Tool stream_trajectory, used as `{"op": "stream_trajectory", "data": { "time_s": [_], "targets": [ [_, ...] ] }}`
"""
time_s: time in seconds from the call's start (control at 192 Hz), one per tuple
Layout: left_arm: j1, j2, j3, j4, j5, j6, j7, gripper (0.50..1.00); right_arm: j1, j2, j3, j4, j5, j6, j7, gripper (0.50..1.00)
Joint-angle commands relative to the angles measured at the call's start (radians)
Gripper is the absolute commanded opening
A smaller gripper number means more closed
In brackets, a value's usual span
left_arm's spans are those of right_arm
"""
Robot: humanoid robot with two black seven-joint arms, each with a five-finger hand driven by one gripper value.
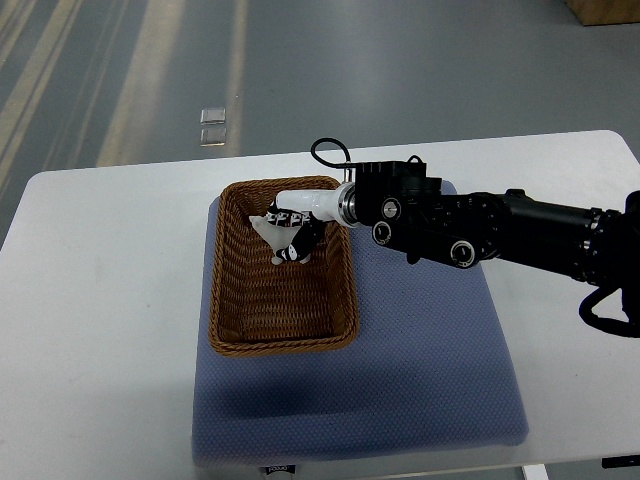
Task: Place white bear in brown basket with right hand
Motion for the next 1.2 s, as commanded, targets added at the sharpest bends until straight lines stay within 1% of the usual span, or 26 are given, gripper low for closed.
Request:
{"op": "stream_trajectory", "data": {
  "time_s": [0.0, 0.042, 0.078, 0.125, 0.141, 0.151, 0.156, 0.161, 0.167, 0.198, 0.26, 0.286, 0.328, 0.38, 0.438, 0.516, 0.578, 0.682, 0.823, 0.87, 0.958, 1.13, 1.193],
  "targets": [
    [0.000, 0.000, -0.001, 0.000, 0.000, -0.001, 0.000, 1.000, -0.009, 0.000, 0.001, 0.000, 0.001, -0.001, 0.000, 0.603],
    [0.000, 0.000, -0.001, 0.000, 0.000, -0.001, 0.000, 1.000, -0.009, 0.000, 0.001, 0.000, 0.003, 0.001, 0.000, 0.619],
    [0.000, 0.000, -0.001, 0.001, 0.000, -0.001, 0.000, 1.000, -0.009, 0.000, 0.001, 0.000, 0.003, 0.002, 0.002, 0.670],
    [0.000, 0.000, -0.001, 0.001, 0.000, -0.001, 0.000, 1.000, -0.009, 0.000, 0.001, 0.000, 0.004, 0.002, 0.005, 0.699],
    [0.000, 0.000, -0.001, 0.001, 0.000, -0.002, 0.000, 1.000, -0.009, 0.000, 0.001, 0.000, 0.004, 0.004, 0.006, 0.721],
    [0.000, 0.000, -0.001, 0.001, 0.000, -0.002, 0.000, 1.000, -0.009, 0.000, 0.001, 0.000, 0.004, 0.004, 0.006, 0.721],
    [0.000, 0.000, -0.001, 0.001, 0.000, -0.002, 0.000, 1.000, -0.009, 0.000, 0.001, 0.000, 0.004, 0.004, 0.008, 0.735],
    [0.000, 0.000, -0.001, 0.001, 0.000, -0.002, 0.000, 1.000, -0.009, 0.000, 0.001, 0.000, 0.004, 0.004, 0.008, 0.735],
    [0.000, 0.000, -0.001, 0.001, 0.000, -0.002, 0.000, 1.000, -0.009, 0.000, 0.001, 0.000, 0.006, 0.005, 0.009, 0.752],
    [0.000, 0.000, -0.001, 0.001, 0.000, -0.002, 0.000, 1.000, -0.009, 0.000, 0.001, 0.001, 0.007, 0.007, 0.011, 0.782],
    [0.000, 0.000, -0.001, 0.001, 0.000, -0.002, 0.000, 1.000, -0.009, 0.000, 0.001, 0.001, 0.007, 0.010, 0.014, 0.801],
    [0.000, 0.000, -0.001, 0.001, 0.000, -0.002, 0.000, 1.000, -0.008, 0.000, 0.003, 0.001, 0.007, 0.010, 0.014, 0.827],
    [0.000, 0.000, -0.001, 0.001, 0.000, -0.001, 0.000, 1.000, -0.006, 0.000, 0.004, 0.001, 0.010, 0.012, 0.014, 0.856],
    [0.000, 0.000, -0.001, 0.001, 0.000, -0.002, 0.000, 1.000, 0.000, 0.000, 0.006, 0.001, 0.013, 0.015, 0.014, 0.862],
    [0.000, 0.000, -0.001, 0.001, 0.000, -0.001, 0.000, 1.000, 0.005, 0.000, 0.012, 0.001, 0.015, 0.018, 0.014, 0.895],
    [0.000, 0.000, -0.003, 0.001, 0.000, -0.002, 0.000, 1.000, 0.011, 0.000, 0.023, 0.003, 0.018, 0.018, 0.014, 0.897],
    [0.000, 0.000, -0.001, 0.001, 0.000, -0.002, 0.000, 1.000, 0.049, 0.000, 0.052, 0.001, 0.020, 0.015, 0.015, 0.897],
    [0.000, 0.000, -0.003, 0.001, 0.000, -0.001, 0.000, 1.000, 0.080, 0.000, 0.179, 0.001, 0.035, 0.013, 0.023, 0.897],
    [0.000, 0.000, -0.003, 0.001, 0.000, 0.001, 0.000, 1.000, 0.062, -0.089, 0.388, 0.000, 0.062, 0.005, 0.041, 0.897],
    [0.000, 0.000, -0.003, 0.001, 0.000, 0.001, 0.000, 1.000, 0.031, -0.109, 0.458, 0.000, 0.067, 0.005, 0.046, 0.897],
    [0.000, 0.000, -0.003, 0.000, 0.000, 0.001, 0.000, 1.000, -0.087, -0.144, 0.638, 0.000, 0.069, 0.002, 0.048, 0.897],
    [0.000, 0.000, -0.003, -0.002, 0.000, 0.001, 0.000, 1.000, -0.274, -0.130, 0.991, -0.003, 0.070, -0.028, 0.049, 0.897],
    [0.000, 0.000, -0.003, -0.002, 0.000, 0.001, 0.000, 1.000, -0.340, -0.115, 1.100, -0.003, 0.089, -0.034, 0.069, 0.899]
  ]
}}
